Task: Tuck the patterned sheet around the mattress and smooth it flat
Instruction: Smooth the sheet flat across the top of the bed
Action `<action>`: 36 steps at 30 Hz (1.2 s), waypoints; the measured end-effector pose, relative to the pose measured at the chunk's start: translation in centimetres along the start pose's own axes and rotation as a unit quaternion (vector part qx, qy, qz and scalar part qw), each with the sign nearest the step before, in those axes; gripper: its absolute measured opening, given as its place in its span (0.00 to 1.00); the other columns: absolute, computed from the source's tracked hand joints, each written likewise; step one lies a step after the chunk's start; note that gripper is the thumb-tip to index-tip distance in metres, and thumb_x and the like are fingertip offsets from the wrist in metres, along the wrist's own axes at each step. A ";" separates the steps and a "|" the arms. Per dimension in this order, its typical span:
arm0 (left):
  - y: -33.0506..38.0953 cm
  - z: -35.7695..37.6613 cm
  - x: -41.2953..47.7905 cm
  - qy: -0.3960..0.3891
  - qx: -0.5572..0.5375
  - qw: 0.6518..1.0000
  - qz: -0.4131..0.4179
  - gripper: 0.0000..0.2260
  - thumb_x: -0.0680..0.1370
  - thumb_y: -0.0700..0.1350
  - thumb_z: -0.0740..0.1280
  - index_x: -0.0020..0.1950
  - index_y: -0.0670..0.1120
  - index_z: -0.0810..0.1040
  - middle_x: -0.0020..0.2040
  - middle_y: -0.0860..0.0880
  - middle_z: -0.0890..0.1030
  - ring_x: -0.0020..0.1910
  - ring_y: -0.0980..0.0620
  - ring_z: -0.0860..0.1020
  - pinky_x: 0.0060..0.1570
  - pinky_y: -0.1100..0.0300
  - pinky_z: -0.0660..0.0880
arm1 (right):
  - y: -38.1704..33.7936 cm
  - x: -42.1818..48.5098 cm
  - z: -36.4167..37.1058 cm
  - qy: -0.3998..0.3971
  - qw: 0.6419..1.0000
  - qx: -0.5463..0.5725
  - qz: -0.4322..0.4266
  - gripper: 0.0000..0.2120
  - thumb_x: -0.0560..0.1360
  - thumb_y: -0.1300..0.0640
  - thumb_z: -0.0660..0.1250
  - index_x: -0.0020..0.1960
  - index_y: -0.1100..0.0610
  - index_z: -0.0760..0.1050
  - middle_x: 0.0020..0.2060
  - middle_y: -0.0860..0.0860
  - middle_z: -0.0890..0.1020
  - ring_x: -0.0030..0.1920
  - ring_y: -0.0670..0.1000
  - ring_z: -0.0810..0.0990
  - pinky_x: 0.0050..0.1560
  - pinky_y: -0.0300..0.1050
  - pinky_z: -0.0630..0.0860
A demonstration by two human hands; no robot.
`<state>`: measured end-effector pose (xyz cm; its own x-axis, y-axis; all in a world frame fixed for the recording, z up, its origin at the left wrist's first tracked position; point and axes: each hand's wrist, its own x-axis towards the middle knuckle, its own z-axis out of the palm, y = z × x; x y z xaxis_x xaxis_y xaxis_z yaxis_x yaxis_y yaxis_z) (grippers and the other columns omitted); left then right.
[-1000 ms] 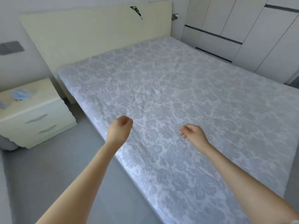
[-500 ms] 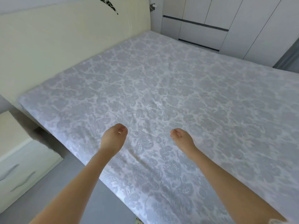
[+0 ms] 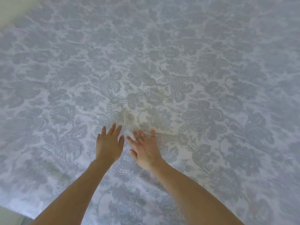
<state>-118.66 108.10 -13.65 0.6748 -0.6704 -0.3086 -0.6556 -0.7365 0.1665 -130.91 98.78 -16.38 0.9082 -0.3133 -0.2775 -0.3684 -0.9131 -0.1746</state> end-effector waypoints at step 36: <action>6.8 5.5 15.3 0.018 0.030 0.960 0.277 0.24 0.80 0.58 0.48 0.76 0.56 0.56 0.78 0.44 0.53 0.76 0.36 0.48 0.70 0.33 0.49 | 18.5 -6.2 0.9 0.059 0.683 0.112 0.719 0.34 0.74 0.31 0.38 0.77 0.43 0.44 0.77 0.51 0.46 0.76 0.54 0.45 0.71 0.66 0.45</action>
<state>-114.60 93.32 -22.39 0.2273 -0.9615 -0.1547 -0.9349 -0.2599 0.2416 -143.54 84.09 -18.74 -0.4210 -0.8755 -0.2373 -0.9056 0.4206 0.0548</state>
